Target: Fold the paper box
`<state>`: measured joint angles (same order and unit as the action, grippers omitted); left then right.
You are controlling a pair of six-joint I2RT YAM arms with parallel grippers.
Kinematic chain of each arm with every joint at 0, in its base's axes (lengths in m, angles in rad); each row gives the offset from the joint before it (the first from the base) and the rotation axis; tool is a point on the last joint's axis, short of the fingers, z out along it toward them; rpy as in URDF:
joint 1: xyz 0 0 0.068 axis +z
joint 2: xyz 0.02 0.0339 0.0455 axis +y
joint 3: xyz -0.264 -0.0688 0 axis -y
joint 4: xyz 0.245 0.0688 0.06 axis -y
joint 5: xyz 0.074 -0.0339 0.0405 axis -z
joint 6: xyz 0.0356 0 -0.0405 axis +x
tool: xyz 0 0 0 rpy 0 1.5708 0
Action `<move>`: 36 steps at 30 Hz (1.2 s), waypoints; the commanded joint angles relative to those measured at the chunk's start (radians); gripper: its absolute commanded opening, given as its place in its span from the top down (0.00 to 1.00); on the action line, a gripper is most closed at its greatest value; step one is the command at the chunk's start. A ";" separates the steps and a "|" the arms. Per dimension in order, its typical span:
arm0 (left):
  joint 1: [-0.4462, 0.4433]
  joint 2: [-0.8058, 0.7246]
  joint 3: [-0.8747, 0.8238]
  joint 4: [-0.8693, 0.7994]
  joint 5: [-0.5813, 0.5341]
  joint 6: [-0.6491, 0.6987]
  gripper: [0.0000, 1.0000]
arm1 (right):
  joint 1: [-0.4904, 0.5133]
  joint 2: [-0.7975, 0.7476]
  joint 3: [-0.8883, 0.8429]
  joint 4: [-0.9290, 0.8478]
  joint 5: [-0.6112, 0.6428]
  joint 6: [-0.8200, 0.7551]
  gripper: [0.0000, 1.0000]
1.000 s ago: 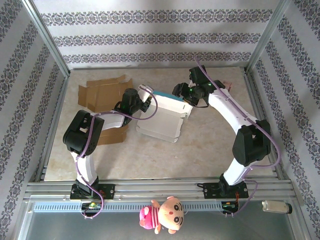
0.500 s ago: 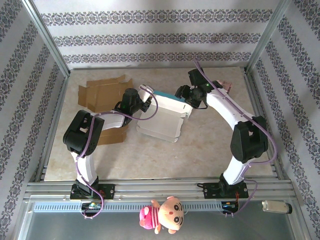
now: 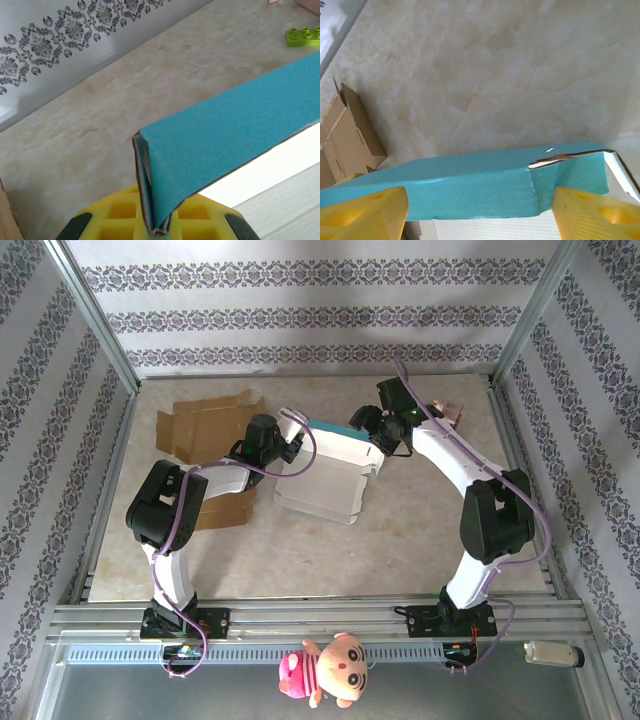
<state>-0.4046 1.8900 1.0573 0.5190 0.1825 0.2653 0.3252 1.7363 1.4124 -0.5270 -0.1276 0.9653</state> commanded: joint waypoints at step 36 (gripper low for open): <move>-0.030 0.013 0.049 -0.060 0.018 0.025 0.93 | -0.007 0.067 -0.032 0.144 0.014 -0.032 0.66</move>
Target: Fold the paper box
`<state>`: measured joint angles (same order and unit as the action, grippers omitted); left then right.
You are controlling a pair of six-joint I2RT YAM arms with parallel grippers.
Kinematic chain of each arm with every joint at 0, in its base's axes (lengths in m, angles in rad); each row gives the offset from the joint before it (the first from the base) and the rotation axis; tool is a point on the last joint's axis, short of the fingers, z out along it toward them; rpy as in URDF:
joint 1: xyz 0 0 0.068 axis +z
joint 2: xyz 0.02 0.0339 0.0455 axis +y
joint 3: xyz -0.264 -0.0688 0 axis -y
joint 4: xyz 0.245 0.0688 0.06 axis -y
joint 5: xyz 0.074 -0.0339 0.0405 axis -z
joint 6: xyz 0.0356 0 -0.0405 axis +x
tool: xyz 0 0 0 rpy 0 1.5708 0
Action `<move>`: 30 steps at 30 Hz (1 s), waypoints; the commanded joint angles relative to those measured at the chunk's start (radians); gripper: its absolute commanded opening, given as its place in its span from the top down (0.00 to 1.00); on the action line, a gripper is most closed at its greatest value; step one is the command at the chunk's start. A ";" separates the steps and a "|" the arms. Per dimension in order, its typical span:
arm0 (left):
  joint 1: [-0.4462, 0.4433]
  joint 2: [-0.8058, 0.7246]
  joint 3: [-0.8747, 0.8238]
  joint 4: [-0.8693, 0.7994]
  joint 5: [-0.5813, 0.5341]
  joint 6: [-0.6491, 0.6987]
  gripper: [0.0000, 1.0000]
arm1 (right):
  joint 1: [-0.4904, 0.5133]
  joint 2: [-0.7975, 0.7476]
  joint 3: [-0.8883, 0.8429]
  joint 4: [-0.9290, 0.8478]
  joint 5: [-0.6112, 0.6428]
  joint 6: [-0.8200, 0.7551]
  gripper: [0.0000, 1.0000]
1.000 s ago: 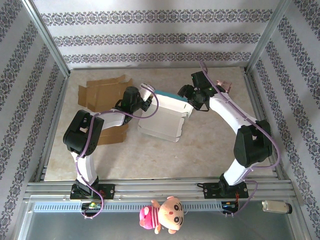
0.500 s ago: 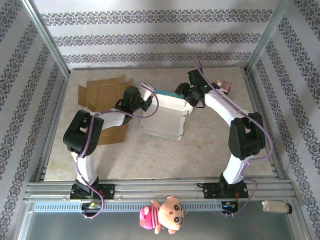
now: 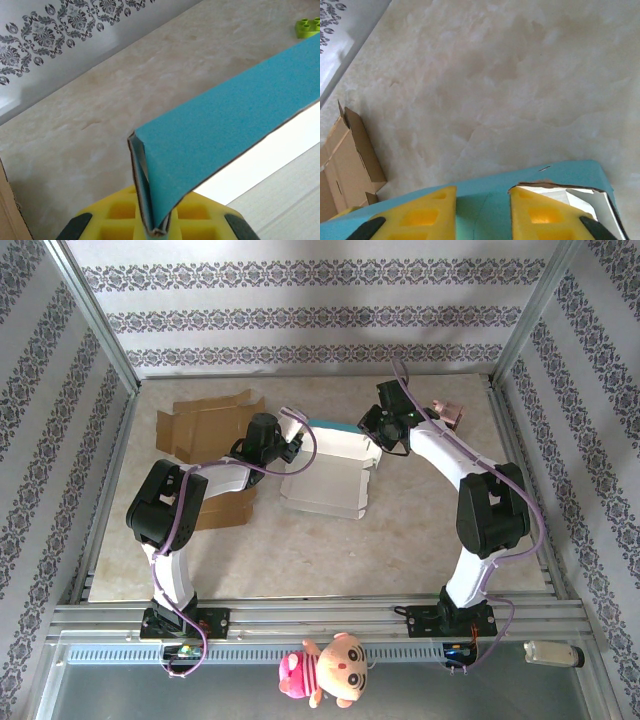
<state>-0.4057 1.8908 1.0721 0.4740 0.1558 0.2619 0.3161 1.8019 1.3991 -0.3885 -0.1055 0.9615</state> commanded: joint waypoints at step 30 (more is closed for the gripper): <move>-0.029 0.017 0.037 -0.031 0.025 0.040 0.94 | 0.088 -0.071 -0.475 0.505 0.305 -0.196 0.29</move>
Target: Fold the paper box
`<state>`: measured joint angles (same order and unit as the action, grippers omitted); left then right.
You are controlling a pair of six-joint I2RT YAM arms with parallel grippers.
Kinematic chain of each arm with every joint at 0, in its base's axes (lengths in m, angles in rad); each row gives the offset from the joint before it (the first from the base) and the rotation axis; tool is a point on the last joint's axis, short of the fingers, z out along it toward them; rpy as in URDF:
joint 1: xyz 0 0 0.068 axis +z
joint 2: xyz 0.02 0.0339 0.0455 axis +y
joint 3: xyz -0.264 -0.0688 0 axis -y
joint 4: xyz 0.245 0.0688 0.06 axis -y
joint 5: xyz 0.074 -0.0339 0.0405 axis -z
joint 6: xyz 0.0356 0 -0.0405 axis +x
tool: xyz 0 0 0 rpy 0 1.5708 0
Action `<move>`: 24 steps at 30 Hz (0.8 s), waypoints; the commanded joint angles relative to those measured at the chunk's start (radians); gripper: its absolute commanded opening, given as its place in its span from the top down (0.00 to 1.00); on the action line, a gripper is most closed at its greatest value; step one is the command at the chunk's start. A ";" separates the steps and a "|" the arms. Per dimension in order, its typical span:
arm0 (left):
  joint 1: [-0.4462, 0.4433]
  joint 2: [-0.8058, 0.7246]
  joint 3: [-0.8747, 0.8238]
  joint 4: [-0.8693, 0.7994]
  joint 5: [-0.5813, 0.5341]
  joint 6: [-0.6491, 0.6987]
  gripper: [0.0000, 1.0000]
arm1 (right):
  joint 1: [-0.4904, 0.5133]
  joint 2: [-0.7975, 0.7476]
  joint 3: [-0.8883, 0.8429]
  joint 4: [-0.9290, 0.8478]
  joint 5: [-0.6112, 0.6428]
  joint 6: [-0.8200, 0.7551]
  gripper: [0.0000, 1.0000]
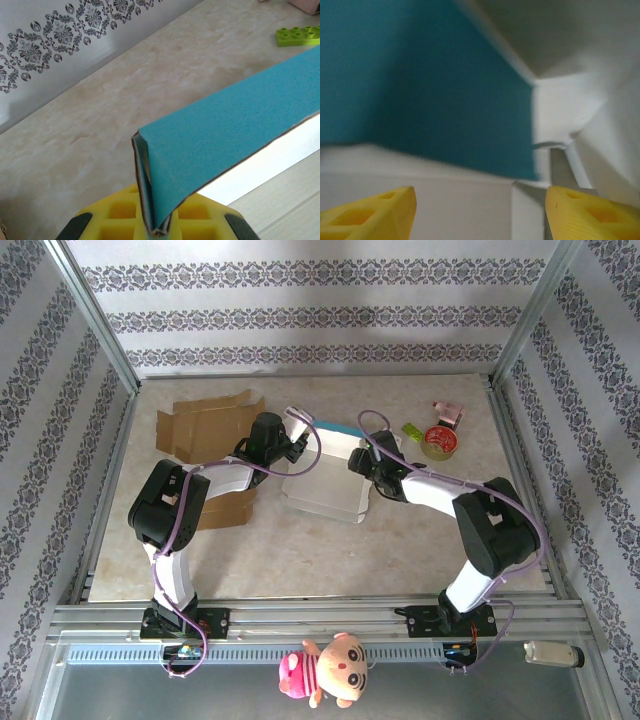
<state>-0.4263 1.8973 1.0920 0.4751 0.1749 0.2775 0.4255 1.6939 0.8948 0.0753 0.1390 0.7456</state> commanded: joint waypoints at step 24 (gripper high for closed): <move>-0.011 0.019 0.031 -0.025 0.021 0.008 0.93 | -0.038 0.186 0.000 0.194 -0.015 0.091 0.27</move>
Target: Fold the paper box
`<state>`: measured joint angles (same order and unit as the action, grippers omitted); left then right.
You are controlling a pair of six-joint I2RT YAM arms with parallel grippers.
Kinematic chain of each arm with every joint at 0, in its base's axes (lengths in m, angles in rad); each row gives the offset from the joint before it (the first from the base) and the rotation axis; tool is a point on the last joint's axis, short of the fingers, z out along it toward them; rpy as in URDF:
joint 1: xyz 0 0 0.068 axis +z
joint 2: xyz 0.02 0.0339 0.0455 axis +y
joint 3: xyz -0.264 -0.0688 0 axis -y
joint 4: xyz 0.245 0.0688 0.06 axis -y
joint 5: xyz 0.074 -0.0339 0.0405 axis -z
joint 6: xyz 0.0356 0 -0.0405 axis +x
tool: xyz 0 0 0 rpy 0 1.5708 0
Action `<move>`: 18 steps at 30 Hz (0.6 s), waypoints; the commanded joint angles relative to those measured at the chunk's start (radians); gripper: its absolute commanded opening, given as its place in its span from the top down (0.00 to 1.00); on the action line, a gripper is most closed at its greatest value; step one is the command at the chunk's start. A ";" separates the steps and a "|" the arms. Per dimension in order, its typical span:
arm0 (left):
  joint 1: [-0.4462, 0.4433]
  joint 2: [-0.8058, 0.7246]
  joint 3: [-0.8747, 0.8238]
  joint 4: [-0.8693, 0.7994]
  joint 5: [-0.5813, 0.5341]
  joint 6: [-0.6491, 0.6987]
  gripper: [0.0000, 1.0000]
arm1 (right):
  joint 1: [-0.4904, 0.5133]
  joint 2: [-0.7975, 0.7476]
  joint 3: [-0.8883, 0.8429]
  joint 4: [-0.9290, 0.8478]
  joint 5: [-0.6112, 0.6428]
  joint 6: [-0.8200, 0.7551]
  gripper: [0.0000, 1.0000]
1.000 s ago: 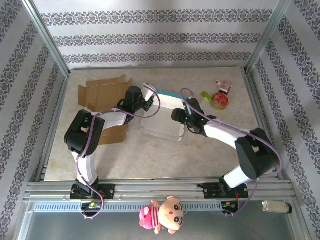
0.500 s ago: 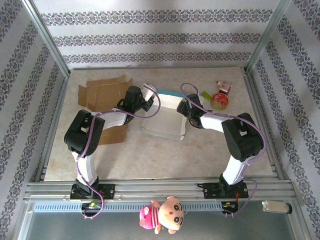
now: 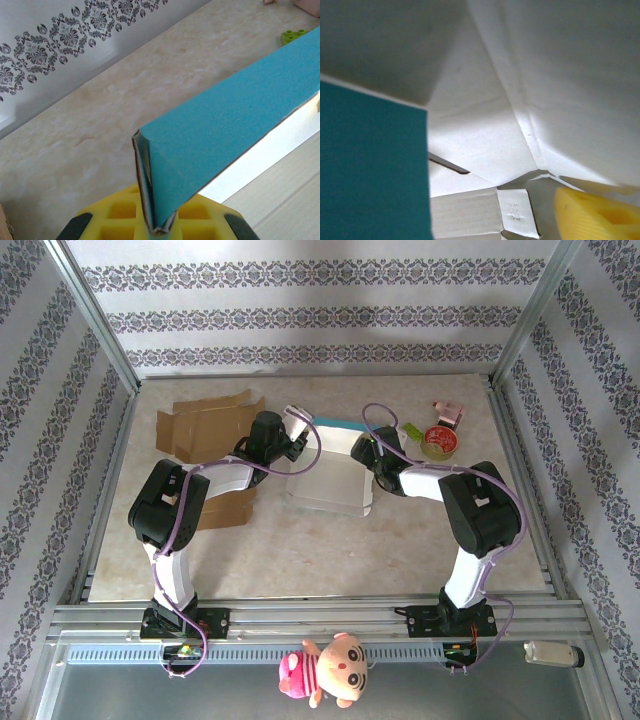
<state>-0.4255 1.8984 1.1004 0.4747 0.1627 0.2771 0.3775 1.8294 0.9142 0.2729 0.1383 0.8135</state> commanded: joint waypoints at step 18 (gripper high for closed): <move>-0.010 0.030 0.038 -0.025 0.038 -0.006 0.94 | 0.037 0.119 -0.040 0.260 -0.218 0.110 0.44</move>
<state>-0.4244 1.9049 1.1072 0.4744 0.1482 0.2741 0.3759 1.8866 0.8993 0.5003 0.0212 0.8700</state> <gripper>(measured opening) 0.075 0.560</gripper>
